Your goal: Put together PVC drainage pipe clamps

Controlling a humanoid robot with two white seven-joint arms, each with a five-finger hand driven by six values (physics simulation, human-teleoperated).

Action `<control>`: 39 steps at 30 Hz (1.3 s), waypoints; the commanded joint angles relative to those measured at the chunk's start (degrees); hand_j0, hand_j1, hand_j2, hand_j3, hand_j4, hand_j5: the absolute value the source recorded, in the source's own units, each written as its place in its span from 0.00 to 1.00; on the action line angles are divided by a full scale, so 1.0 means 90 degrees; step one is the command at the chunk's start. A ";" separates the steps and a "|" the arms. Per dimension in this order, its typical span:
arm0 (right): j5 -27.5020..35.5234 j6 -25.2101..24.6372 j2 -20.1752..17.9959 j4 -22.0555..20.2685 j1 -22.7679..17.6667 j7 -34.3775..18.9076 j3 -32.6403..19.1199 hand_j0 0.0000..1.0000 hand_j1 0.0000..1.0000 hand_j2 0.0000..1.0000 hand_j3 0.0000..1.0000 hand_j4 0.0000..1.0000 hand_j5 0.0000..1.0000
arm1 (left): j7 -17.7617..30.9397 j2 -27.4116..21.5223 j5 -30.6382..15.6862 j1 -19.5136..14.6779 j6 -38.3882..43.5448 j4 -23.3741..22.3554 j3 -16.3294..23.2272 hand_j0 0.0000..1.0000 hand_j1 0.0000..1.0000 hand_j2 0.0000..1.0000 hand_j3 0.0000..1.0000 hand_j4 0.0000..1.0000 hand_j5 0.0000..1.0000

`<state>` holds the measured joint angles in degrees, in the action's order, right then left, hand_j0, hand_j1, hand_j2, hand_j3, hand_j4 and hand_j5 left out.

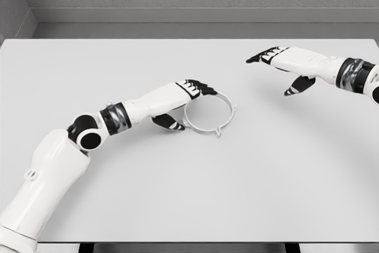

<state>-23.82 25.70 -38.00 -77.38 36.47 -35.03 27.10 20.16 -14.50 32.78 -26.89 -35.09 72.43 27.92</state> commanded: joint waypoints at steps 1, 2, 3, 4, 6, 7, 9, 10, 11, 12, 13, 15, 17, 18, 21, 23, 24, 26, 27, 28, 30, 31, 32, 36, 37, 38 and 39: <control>0.0029 -0.0013 -0.0007 0.0004 0.0000 0.0003 -0.0003 1.00 1.00 1.00 1.00 1.00 1.00 | -0.0004 0.0029 -0.0048 0.0000 0.0010 -0.0069 0.0003 1.00 1.00 1.00 1.00 1.00 1.00; 0.0029 -0.0013 -0.0007 0.0004 0.0000 0.0003 -0.0003 1.00 1.00 1.00 1.00 1.00 1.00 | -0.0004 0.0029 -0.0048 -0.0010 0.0010 -0.0079 -0.0006 1.00 1.00 1.00 1.00 1.00 1.00; 0.0029 -0.0013 -0.0007 0.0004 0.0000 0.0003 -0.0013 1.00 1.00 1.00 1.00 1.00 1.00 | -0.0004 0.0029 -0.0048 -0.0010 0.0010 -0.0117 -0.0006 1.00 1.00 1.00 1.00 1.00 1.00; 0.0029 -0.0013 -0.0007 0.0004 0.0000 0.0003 -0.0013 1.00 1.00 1.00 1.00 1.00 1.00 | -0.0004 0.0068 -0.0048 -0.0020 0.0010 -0.0195 -0.0006 1.00 1.00 1.00 1.00 1.00 1.00; 0.0029 -0.0013 -0.0007 0.0004 0.0000 0.0003 -0.0013 1.00 1.00 1.00 1.00 1.00 1.00 | -0.0004 0.0097 -0.0048 -0.0020 0.0010 -0.0235 -0.0006 1.00 1.00 1.00 1.00 1.00 1.00; 0.0029 -0.0013 -0.0007 0.0023 0.0000 0.0003 -0.0023 1.00 1.00 1.00 1.00 1.00 1.00 | -0.0004 0.0097 -0.0048 -0.0020 0.0010 -0.0235 -0.0006 1.00 1.00 1.00 1.00 1.00 1.00; 0.0029 -0.0013 -0.0007 0.0033 0.0010 0.0003 -0.0013 1.00 1.00 1.00 1.00 1.00 1.00 | -0.0004 0.0097 -0.0048 -0.0029 0.0010 -0.0235 -0.0006 1.00 1.00 1.00 1.00 1.00 1.00; 0.0029 -0.0013 -0.0007 0.0024 0.0000 0.0003 -0.0013 1.00 1.00 1.00 1.00 1.00 1.00 | -0.0004 0.0107 -0.0048 -0.0029 0.0010 -0.0225 0.0003 1.00 1.00 1.00 1.00 1.00 1.00; 0.0029 -0.0013 -0.0007 0.0033 0.0010 0.0003 -0.0013 1.00 1.00 1.00 1.00 1.00 1.00 | -0.0004 0.0107 -0.0048 -0.0029 0.0010 -0.0225 0.0003 1.00 1.00 1.00 1.00 1.00 1.00; 0.0029 -0.0013 -0.0007 0.0043 0.0010 0.0003 -0.0023 1.00 1.00 1.00 1.00 1.00 1.00 | -0.0004 0.0117 -0.0048 -0.0029 0.0010 -0.0225 0.0003 1.00 1.00 1.00 1.00 1.00 1.00; 0.0029 -0.0013 -0.0007 0.0043 0.0010 0.0003 -0.0023 1.00 1.00 1.00 1.00 1.00 1.00 | -0.0004 0.0117 -0.0048 -0.0029 0.0010 -0.0225 0.0003 1.00 1.00 1.00 1.00 1.00 1.00; 0.0029 -0.0013 -0.0007 0.0033 0.0010 0.0003 -0.0023 1.00 1.00 1.00 1.00 1.00 1.00 | -0.0004 0.0136 -0.0048 -0.0059 0.0010 -0.0225 0.0003 1.00 1.00 1.00 1.00 1.00 1.00; 0.0029 -0.0013 -0.0007 0.0024 0.0000 0.0003 -0.0023 1.00 1.00 1.00 1.00 1.00 1.00 | -0.0004 0.0185 -0.0048 -0.0078 0.0010 -0.0235 0.0003 1.00 1.00 1.00 1.00 1.00 1.00; 0.0029 -0.0013 -0.0007 0.0014 0.0000 0.0003 -0.0023 1.00 1.00 1.00 1.00 1.00 1.00 | -0.0004 0.0185 -0.0038 -0.0088 0.0010 -0.0235 0.0003 1.00 1.00 1.00 1.00 1.00 1.00; 0.0029 -0.0013 -0.0007 0.0024 0.0000 0.0003 -0.0023 1.00 1.00 1.00 1.00 1.00 1.00 | 0.0006 0.0195 -0.0009 -0.0107 0.0010 -0.0235 0.0003 1.00 1.00 1.00 1.00 1.00 1.00; 0.0029 -0.0013 -0.0007 0.0004 0.0000 0.0003 -0.0023 1.00 1.00 1.00 1.00 1.00 1.00 | 0.0006 0.0234 0.0001 -0.0137 0.0010 -0.0274 0.0003 1.00 1.00 1.00 1.00 1.00 1.00; 0.0029 -0.0013 -0.0007 0.0014 0.0010 0.0003 -0.0023 1.00 1.00 1.00 1.00 1.00 1.00 | 0.0006 0.0253 0.0001 -0.0166 0.0010 -0.0352 0.0003 1.00 1.00 1.00 1.00 1.00 1.00; 0.0029 -0.0013 -0.0007 0.0004 0.0010 0.0003 -0.0023 1.00 1.00 1.00 1.00 1.00 1.00 | 0.0006 0.0283 0.0001 -0.0186 0.0010 -0.0381 0.0003 1.00 1.00 1.00 1.00 1.00 1.00; 0.0029 -0.0013 -0.0007 0.0014 0.0010 0.0003 -0.0023 1.00 1.00 1.00 1.00 1.00 1.00 | 0.0006 0.0292 0.0001 -0.0195 0.0010 -0.0391 0.0003 1.00 1.00 1.00 1.00 1.00 1.00; 0.0029 -0.0013 -0.0007 0.0004 0.0000 0.0003 -0.0023 1.00 1.00 1.00 1.00 1.00 1.00 | 0.0006 0.0292 0.0001 -0.0195 0.0010 -0.0391 0.0003 1.00 1.00 1.00 1.00 1.00 1.00; 0.0029 -0.0013 -0.0007 0.0004 0.0010 0.0003 -0.0013 1.00 1.00 1.00 1.00 1.00 1.00 | 0.0006 0.0292 0.0001 -0.0195 0.0010 -0.0401 0.0003 1.00 1.00 1.00 1.00 1.00 1.00; 0.0029 -0.0013 -0.0007 0.0004 0.0010 0.0003 -0.0013 1.00 1.00 1.00 1.00 1.00 1.00 | 0.0006 0.0292 0.0001 -0.0195 0.0010 -0.0391 0.0013 1.00 1.00 1.00 1.00 1.00 1.00; 0.0029 -0.0013 -0.0007 0.0004 0.0010 0.0003 -0.0013 1.00 1.00 1.00 1.00 1.00 1.00 | 0.0006 0.0302 0.0001 -0.0195 0.0010 -0.0401 0.0013 1.00 1.00 1.00 1.00 1.00 1.00; 0.0039 -0.0013 -0.0007 -0.0006 0.0000 0.0003 0.0006 1.00 1.00 1.00 1.00 1.00 1.00 | 0.0006 0.0331 0.0001 -0.0205 0.0010 -0.0401 0.0013 1.00 1.00 1.00 1.00 1.00 1.00; 0.0039 -0.0013 -0.0007 -0.0006 0.0000 0.0003 0.0006 1.00 1.00 1.00 1.00 1.00 1.00 | 0.0006 0.0332 0.0001 -0.0205 0.0010 -0.0401 0.0013 1.00 1.00 1.00 1.00 1.00 1.00; 0.0039 -0.0013 -0.0007 -0.0006 0.0000 0.0003 0.0006 1.00 1.00 1.00 1.00 1.00 1.00 | 0.0006 0.0341 0.0001 -0.0205 0.0010 -0.0401 0.0013 1.00 1.00 1.00 1.00 1.00 1.00; 0.0039 -0.0013 -0.0007 -0.0006 0.0000 0.0003 0.0006 1.00 1.00 1.00 1.00 1.00 1.00 | 0.0006 0.0341 0.0011 -0.0205 0.0010 -0.0401 0.0013 1.00 1.00 1.00 1.00 1.00 1.00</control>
<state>-23.74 25.70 -38.01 -77.40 36.47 -35.03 27.15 20.25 -11.50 33.26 -28.74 -35.09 68.80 28.07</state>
